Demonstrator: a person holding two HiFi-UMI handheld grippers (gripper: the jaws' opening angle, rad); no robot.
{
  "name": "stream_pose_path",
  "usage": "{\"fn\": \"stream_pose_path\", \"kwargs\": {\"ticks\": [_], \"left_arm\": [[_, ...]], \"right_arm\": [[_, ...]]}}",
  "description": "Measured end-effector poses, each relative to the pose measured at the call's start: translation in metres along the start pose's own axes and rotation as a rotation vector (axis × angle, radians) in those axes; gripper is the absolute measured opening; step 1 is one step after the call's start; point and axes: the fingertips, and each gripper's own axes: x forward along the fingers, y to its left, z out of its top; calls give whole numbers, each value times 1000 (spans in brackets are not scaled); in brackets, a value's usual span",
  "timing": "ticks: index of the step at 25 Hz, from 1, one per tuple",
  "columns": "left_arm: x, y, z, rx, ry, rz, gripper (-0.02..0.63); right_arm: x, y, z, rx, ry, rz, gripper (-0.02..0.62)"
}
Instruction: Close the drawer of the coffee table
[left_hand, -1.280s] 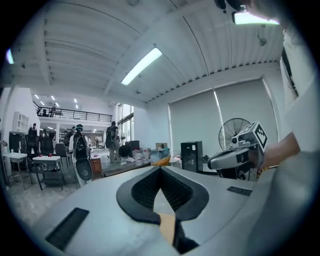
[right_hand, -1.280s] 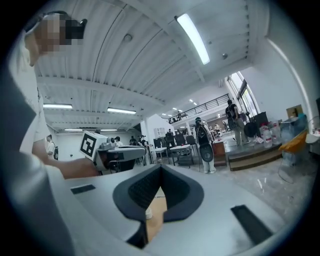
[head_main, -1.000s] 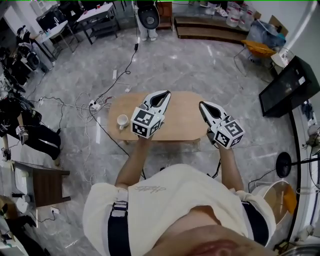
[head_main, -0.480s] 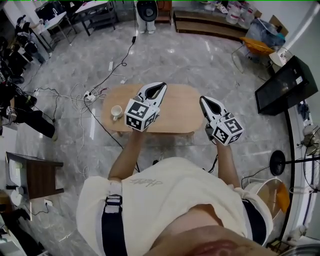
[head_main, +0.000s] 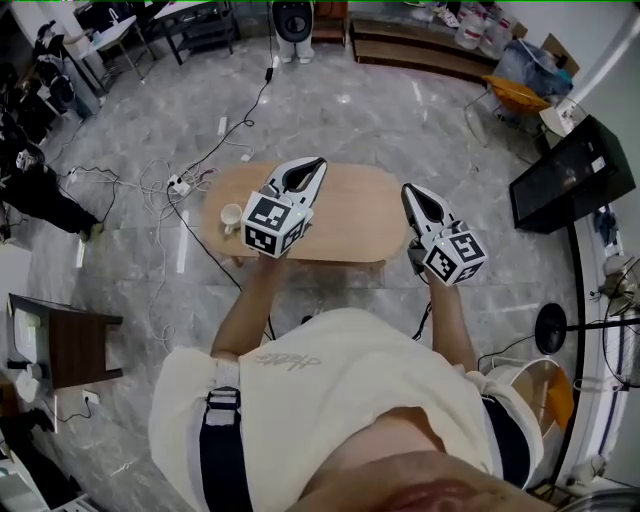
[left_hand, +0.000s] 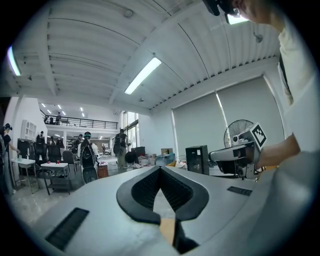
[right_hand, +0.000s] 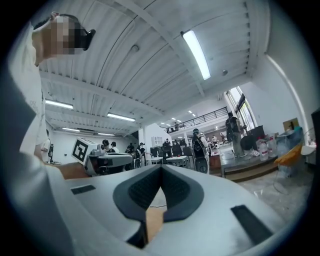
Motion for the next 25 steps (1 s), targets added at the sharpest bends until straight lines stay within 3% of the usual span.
{"fn": "stream_pose_path", "kwargs": {"ticks": [25], "left_arm": [[-19, 17, -33, -57, 27, 27, 5]], "right_arm": [[8, 16, -26, 26, 16, 8, -6]]}}
